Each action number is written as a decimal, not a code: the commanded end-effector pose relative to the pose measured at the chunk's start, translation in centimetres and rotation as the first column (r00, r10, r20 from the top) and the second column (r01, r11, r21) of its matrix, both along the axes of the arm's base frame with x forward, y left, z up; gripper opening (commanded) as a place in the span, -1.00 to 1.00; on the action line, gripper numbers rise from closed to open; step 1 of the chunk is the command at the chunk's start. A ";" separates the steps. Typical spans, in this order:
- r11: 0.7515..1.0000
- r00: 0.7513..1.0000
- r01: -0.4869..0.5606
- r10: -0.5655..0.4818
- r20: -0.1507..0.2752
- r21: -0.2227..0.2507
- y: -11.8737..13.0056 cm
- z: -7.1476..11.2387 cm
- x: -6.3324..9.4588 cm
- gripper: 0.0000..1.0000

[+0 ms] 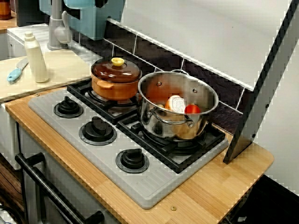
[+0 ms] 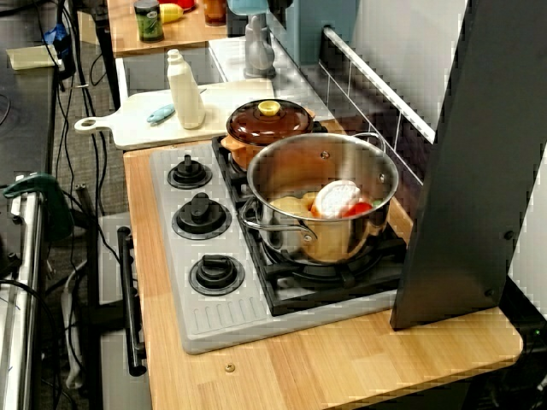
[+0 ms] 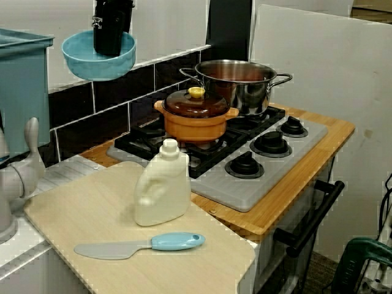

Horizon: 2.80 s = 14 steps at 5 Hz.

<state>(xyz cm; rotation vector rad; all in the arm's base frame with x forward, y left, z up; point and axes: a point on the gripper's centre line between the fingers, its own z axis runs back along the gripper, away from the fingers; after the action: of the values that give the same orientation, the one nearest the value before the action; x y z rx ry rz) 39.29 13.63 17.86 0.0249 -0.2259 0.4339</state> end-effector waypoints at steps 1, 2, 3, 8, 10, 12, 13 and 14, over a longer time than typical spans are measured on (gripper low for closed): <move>0.999 0.991 0.014 -0.018 0.129 0.033 -0.4 5.5 -1.6 -1.00; 1.000 0.993 0.016 -0.018 0.116 0.017 -0.4 5.7 -2.6 -1.00; 1.000 0.993 0.023 -0.025 0.119 0.016 -0.6 5.9 -3.5 -1.00; 0.996 0.989 0.084 -0.084 0.124 0.006 -2.9 5.9 -7.7 -1.00; 0.997 0.991 0.076 -0.074 0.111 -0.018 -2.9 5.6 -7.2 -1.00; 0.990 0.992 0.110 -0.103 0.077 -0.089 -2.8 5.8 -7.0 -1.00; 0.985 0.991 0.123 -0.115 0.070 -0.119 -2.6 5.9 -6.8 -1.00; 0.974 0.988 0.149 -0.141 0.058 -0.172 -2.2 6.2 -7.0 -1.00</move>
<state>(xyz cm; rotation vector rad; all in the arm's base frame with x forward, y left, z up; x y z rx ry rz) 32.43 10.91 22.48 -0.1919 -0.1788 0.3130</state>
